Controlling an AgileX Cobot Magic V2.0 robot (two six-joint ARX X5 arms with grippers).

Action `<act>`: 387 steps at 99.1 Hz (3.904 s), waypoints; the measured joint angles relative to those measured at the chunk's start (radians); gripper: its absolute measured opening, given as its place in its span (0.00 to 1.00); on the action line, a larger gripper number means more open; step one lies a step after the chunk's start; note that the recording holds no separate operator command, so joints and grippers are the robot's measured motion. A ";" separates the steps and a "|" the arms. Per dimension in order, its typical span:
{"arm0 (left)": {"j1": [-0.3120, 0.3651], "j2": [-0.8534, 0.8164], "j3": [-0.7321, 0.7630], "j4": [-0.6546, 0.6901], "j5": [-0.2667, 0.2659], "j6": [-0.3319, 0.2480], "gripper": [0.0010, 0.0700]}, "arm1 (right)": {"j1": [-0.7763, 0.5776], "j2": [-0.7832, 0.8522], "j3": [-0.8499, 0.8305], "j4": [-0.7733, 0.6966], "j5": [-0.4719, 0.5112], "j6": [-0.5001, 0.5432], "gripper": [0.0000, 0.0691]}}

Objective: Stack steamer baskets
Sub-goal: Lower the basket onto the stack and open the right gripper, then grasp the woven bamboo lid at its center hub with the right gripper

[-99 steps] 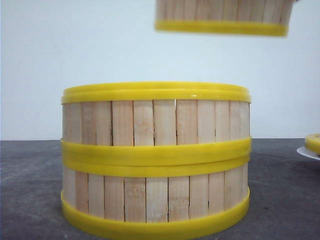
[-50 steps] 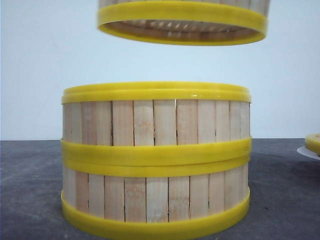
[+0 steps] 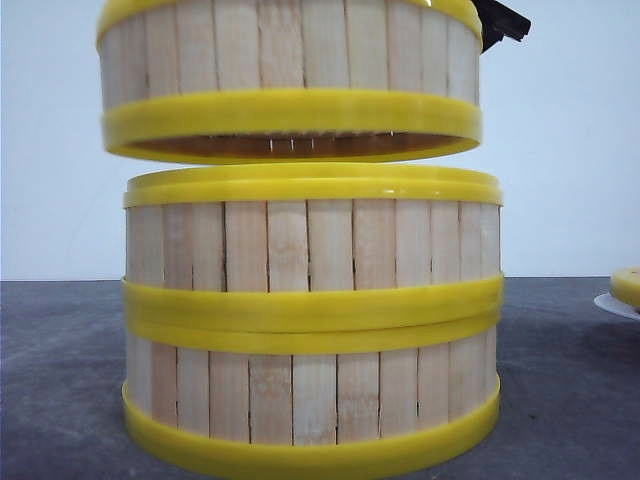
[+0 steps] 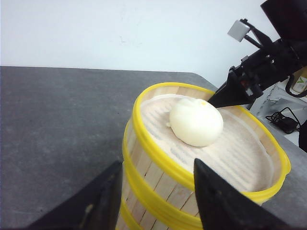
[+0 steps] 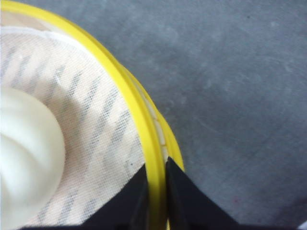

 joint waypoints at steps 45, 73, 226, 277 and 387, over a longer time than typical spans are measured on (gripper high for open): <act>0.000 0.000 0.000 -0.019 0.000 0.007 0.38 | 0.000 0.000 0.000 -0.032 0.012 -0.014 0.04; 0.000 0.000 0.000 -0.019 0.000 0.007 0.38 | 0.000 0.000 -0.003 -0.051 0.021 -0.027 0.04; 0.000 0.000 0.000 -0.019 0.000 0.013 0.38 | -0.053 -0.276 -0.071 0.046 0.177 -0.021 0.43; 0.000 0.000 0.000 -0.020 0.000 0.035 0.38 | -0.397 -0.420 -0.129 -0.115 0.243 -0.004 0.43; 0.000 0.000 0.000 -0.078 0.000 0.064 0.38 | -0.723 -0.257 -0.525 0.139 0.103 0.055 0.43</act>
